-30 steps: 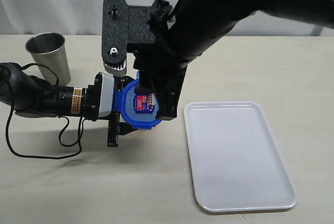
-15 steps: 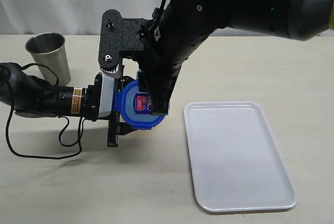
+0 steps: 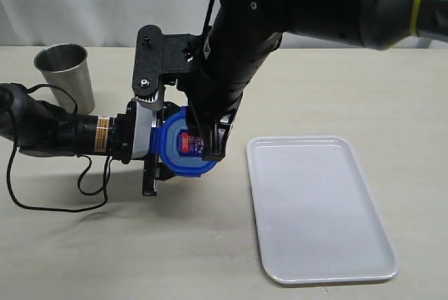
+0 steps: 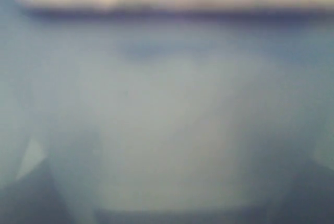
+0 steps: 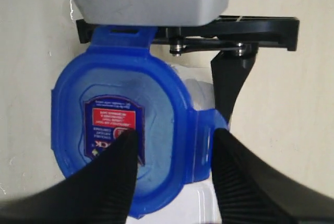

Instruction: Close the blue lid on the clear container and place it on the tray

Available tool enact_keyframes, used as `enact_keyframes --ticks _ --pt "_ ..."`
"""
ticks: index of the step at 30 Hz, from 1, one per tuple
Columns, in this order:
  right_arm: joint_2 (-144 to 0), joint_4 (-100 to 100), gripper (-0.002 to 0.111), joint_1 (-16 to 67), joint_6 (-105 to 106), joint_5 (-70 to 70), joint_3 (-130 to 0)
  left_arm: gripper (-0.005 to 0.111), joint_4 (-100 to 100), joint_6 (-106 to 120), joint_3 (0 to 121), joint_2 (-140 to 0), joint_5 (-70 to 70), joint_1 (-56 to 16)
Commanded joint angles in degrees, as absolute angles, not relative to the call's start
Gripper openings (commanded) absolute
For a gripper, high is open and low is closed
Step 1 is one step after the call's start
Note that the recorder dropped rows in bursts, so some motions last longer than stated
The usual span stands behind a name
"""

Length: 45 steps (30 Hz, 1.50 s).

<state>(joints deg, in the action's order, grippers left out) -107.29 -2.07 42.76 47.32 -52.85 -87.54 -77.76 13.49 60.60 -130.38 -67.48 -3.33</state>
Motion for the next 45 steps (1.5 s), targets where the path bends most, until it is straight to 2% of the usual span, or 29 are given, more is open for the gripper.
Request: enact_keyframes --ticks 1,4,8,14,19,24,27,32,36,40,45 --pt "-113.7 0.9 0.042 42.4 47.1 -63.2 -89.3 0.000 -77.3 10.9 60.8 -129.6 -70.0 -3.4" --pt "-115.6 1.4 0.041 42.4 46.6 -64.9 -91.3 0.000 -77.3 10.6 60.8 -129.6 -70.0 -3.4" --pt "-115.8 -0.7 0.029 42.4 46.2 -63.0 -91.3 0.000 -77.3 10.3 60.8 -129.6 -70.0 -3.4" --pt "-110.3 -7.0 0.029 42.0 40.8 -58.8 -91.3 0.000 -76.8 5.8 60.8 -129.6 -70.0 -3.3" --pt "-107.1 -6.8 0.029 37.1 32.8 -54.4 -91.3 0.000 -75.9 2.3 60.8 -129.6 -70.0 -3.3" --pt "-105.0 -6.8 0.029 35.8 25.1 -50.5 -91.3 0.000 -73.7 -2.8 60.8 -129.6 -70.0 -3.3" --pt "-103.1 -6.8 0.034 35.8 20.8 -47.7 -91.3 0.000 -73.3 -2.8 60.8 -129.6 -70.0 -3.3" --pt "-99.9 -3.2 0.043 35.8 1.1 -44.7 -91.3 0.000 -71.4 -3.5 60.8 -129.6 -70.0 -3.3" --pt "-100.2 5.9 0.046 35.9 0.9 -51.1 -91.3 0.000 -69.4 -5.7 60.8 -129.6 -70.0 -3.3" --pt "-102.2 7.7 0.059 36.1 -1.5 -50.9 -91.3 0.000 -69.5 -6.1 60.8 -129.6 -70.0 -3.3" --pt "-105.1 6.9 0.059 36.1 -7.4 -49.9 -91.3 0.000 -69.4 -6.2 60.8 -129.6 -68.9 -3.3"
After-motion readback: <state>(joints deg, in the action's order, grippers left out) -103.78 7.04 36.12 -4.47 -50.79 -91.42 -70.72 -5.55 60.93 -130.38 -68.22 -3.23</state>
